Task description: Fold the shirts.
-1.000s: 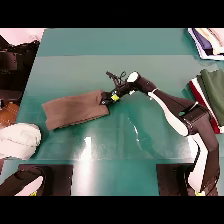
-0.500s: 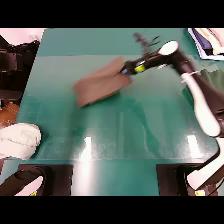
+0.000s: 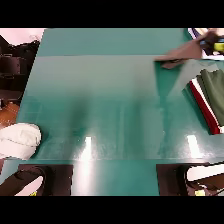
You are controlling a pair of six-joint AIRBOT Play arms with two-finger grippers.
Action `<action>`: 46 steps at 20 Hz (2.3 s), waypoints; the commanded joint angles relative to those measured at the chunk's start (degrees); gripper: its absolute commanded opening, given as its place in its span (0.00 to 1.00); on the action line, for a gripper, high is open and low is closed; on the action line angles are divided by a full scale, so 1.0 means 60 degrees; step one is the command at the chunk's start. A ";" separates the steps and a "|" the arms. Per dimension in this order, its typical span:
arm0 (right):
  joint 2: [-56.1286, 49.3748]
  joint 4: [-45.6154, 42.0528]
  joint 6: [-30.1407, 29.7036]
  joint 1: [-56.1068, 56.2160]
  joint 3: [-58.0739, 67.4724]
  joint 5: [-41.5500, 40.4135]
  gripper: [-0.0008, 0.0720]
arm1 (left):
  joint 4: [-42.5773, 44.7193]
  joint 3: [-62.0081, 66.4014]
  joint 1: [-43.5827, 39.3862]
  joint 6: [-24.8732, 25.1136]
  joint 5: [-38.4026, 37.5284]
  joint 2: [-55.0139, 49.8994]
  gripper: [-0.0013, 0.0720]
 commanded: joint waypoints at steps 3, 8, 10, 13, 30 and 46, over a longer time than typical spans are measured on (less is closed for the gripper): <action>0.0084 0.0036 -0.0794 -0.1519 0.0018 -0.1115 0.03 | -0.0663 -0.0011 0.0007 -0.0142 -0.0310 0.0004 0.06; 0.0084 0.0033 -0.1679 -0.1592 0.0612 -0.1206 0.03 | -0.0707 -0.0106 0.0007 -0.0415 -0.0667 -0.0004 0.06; 0.0084 -0.0004 -0.1676 -0.1599 0.1282 -0.0991 0.03 | -0.0707 -0.0109 0.0007 -0.0415 -0.0758 -0.0004 0.06; 0.0186 -0.0055 -0.1657 -0.1861 0.2098 -0.0321 0.03 | -0.0703 -0.0106 0.0007 -0.0412 -0.0783 -0.0004 0.06; 0.3668 -0.5049 0.2379 -0.4881 -0.3679 0.3421 0.04 | -0.0699 -0.0106 0.0007 0.0033 -0.0729 -0.0004 0.06; 0.6200 -0.2138 0.2827 -0.1738 -0.4801 0.3166 0.42 | -0.0703 -0.0106 0.0007 0.0015 0.0076 -0.0004 0.06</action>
